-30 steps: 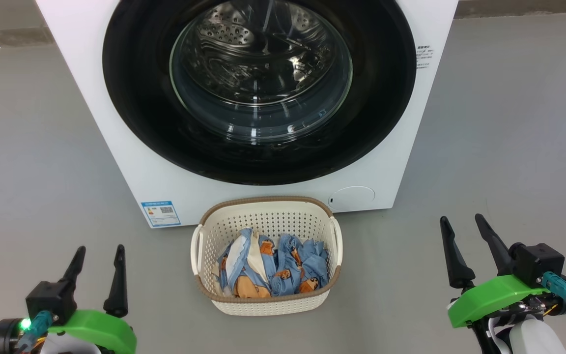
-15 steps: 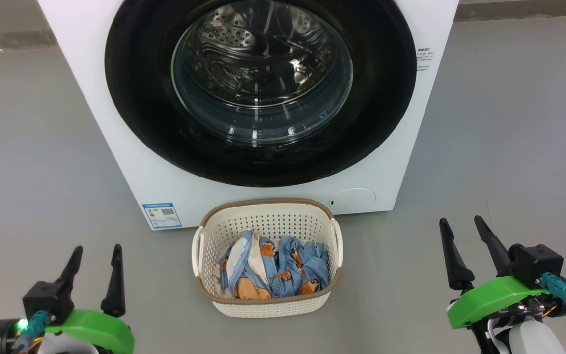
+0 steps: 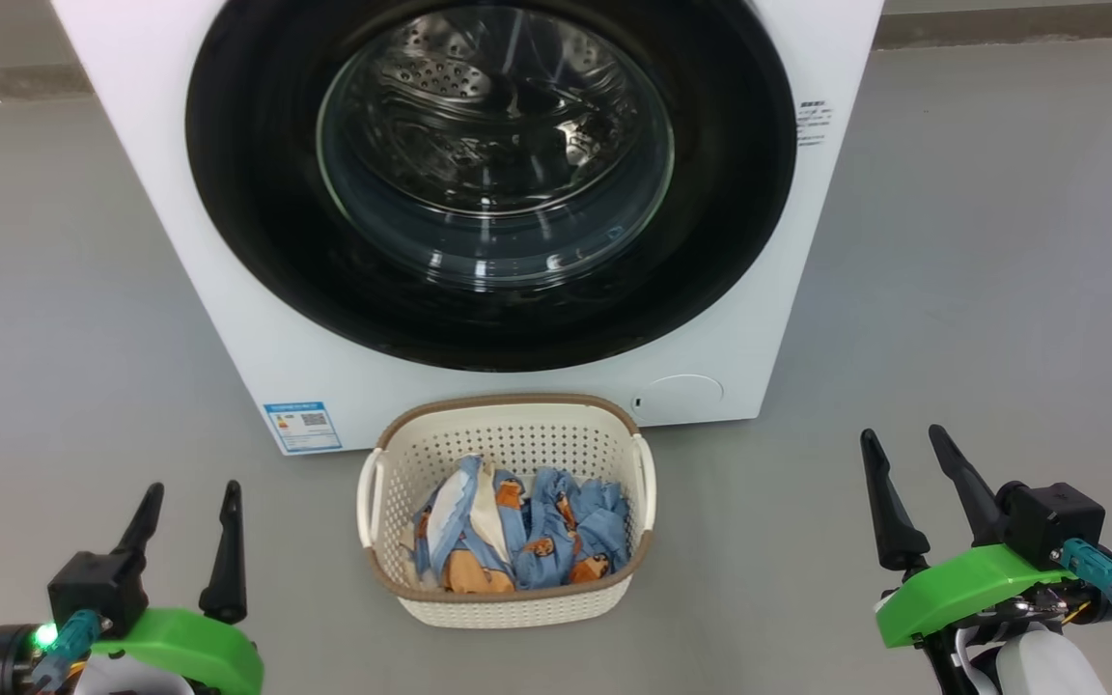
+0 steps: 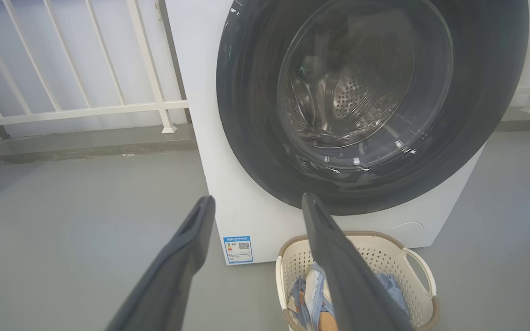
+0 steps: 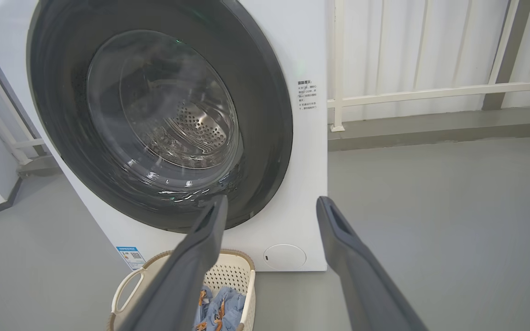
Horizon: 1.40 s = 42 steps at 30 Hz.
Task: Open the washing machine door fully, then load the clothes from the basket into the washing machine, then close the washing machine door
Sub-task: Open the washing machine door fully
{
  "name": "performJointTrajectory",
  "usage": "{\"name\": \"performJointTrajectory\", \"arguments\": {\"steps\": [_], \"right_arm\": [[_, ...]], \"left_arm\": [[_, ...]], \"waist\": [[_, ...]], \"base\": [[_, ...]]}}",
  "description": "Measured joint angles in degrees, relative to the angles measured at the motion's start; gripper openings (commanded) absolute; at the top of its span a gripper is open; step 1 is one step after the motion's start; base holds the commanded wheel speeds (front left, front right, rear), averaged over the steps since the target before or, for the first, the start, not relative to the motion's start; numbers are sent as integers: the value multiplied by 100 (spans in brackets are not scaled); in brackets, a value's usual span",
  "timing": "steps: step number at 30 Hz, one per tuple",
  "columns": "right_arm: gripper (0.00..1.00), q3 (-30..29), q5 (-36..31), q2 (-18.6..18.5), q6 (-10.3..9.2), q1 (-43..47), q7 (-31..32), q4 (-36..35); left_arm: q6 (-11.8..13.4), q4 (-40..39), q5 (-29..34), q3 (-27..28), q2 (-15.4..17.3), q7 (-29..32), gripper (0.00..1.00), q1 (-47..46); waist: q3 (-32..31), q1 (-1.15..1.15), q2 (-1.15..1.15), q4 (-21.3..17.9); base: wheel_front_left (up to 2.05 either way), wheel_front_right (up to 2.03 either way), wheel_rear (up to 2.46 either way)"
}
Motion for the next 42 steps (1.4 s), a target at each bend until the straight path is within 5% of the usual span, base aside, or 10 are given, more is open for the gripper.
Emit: {"name": "performJointTrajectory", "arguments": {"steps": [20, 42], "right_arm": [[100, -20, 94, -4, 0, -1, -90, 5], [100, -21, 123, -5, 0, -8, -168, 94]], "left_arm": [[107, -197, -47, 68, 10, -40, 100, -5], [-2, -423, 10, 86, -31, -40, 100, 7]], "waist": [[173, 0, 0, -29], [224, 0, 0, -29]], "base": [[105, 104, -209], [9, 9, -18]]}}
